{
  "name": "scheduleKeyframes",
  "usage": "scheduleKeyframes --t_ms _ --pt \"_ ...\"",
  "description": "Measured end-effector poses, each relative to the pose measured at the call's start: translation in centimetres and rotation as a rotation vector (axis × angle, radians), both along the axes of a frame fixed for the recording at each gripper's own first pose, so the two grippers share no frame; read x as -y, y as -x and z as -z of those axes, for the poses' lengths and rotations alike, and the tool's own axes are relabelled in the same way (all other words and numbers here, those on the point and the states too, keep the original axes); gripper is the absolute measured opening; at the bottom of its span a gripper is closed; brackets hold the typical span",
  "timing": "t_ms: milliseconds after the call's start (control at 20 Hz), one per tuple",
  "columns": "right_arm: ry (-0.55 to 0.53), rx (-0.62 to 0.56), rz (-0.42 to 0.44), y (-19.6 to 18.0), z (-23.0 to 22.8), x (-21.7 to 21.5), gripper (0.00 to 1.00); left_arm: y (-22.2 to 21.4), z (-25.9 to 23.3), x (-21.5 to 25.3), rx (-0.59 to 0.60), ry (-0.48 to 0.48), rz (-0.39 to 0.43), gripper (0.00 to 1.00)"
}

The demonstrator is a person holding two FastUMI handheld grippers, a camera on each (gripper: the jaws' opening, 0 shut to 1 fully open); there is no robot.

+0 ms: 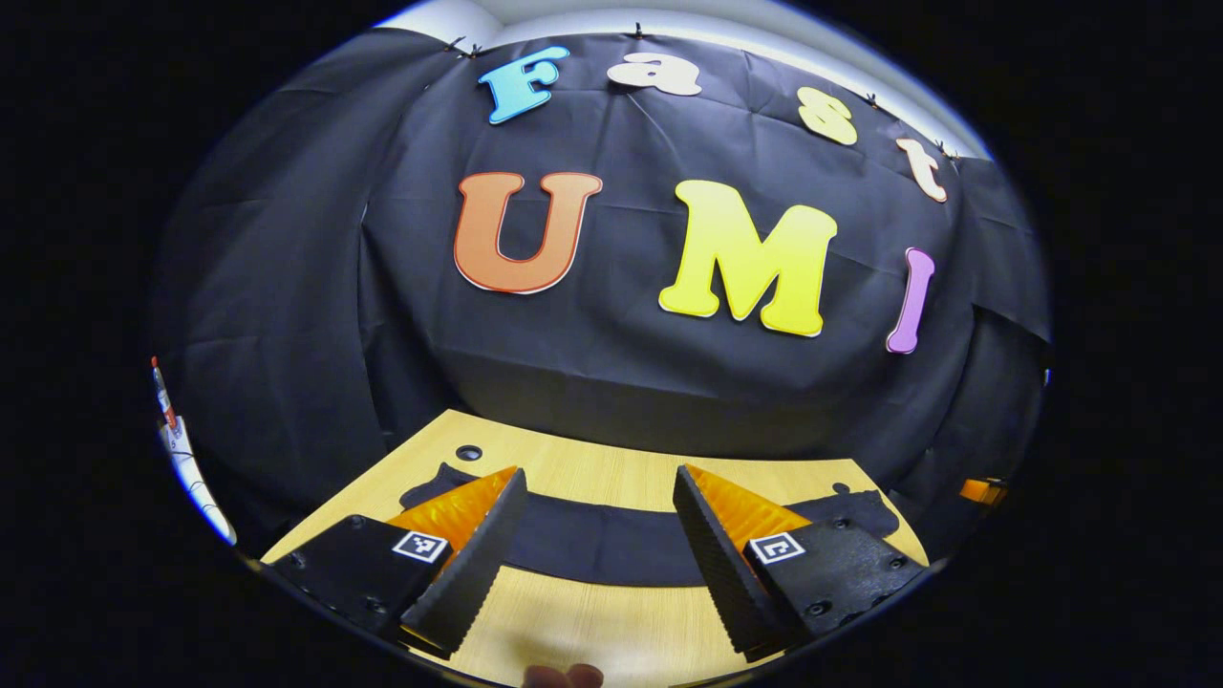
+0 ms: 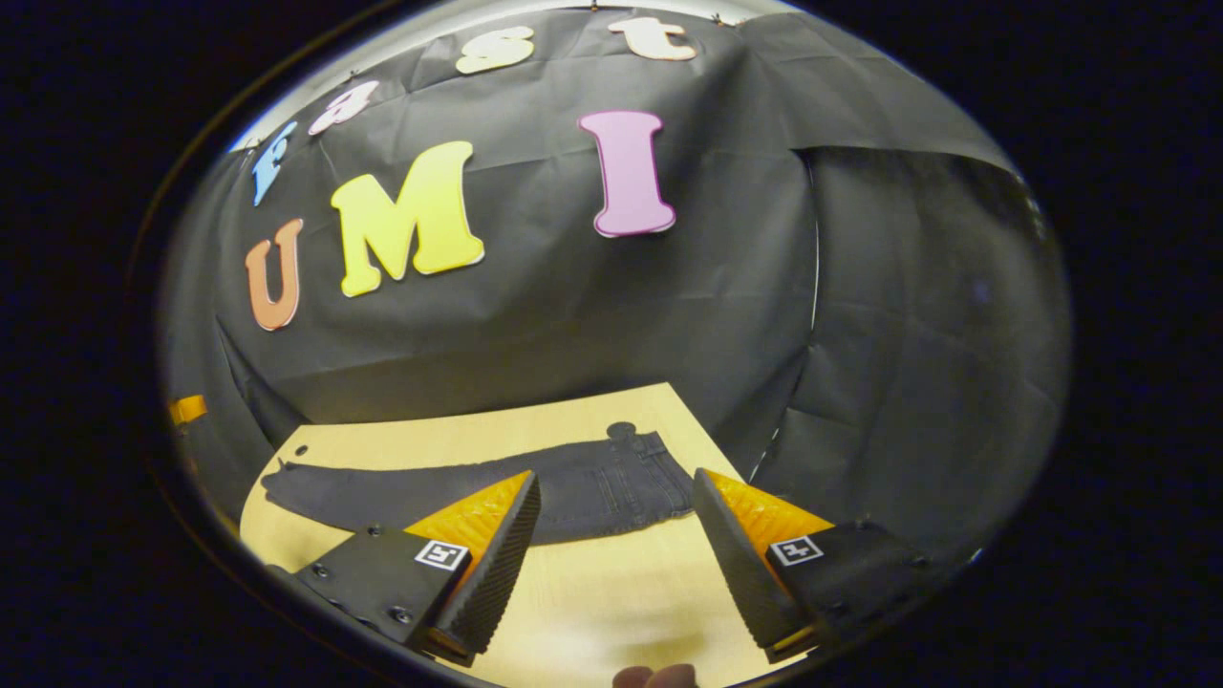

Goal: Grasp the waist and the cuffs of the jeans and fold them to make the two legs overlap; first hold the waist and fold one-third of the jeans toward the cuffs, then hold the cuffs and fold the remaining one-third in the same direction to finish folding.

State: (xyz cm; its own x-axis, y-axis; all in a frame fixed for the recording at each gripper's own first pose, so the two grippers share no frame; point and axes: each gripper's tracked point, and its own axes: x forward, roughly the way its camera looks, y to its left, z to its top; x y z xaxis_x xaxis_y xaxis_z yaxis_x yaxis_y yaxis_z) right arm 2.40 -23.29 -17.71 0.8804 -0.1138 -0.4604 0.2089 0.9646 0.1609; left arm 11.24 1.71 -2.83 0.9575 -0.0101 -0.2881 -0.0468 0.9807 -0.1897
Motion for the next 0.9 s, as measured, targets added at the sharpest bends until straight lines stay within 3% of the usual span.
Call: scheduleKeyframes --t_ms 250,650,900 --pt "-0.069 -0.073 0.047 -4.0 7.5 3.7 0.98 0.4 -0.3 0.6 -0.038 -0.022 -0.065 0.99" --pt "-0.160 -0.176 0.136 -11.7 17.9 8.0 0.98 1.2 -0.6 1.4 -0.096 -0.055 -0.103 0.99" --pt "-0.113 -0.208 0.085 -13.4 20.3 8.3 0.98 1.1 -0.3 1.4 -0.117 -0.039 -0.116 0.99"
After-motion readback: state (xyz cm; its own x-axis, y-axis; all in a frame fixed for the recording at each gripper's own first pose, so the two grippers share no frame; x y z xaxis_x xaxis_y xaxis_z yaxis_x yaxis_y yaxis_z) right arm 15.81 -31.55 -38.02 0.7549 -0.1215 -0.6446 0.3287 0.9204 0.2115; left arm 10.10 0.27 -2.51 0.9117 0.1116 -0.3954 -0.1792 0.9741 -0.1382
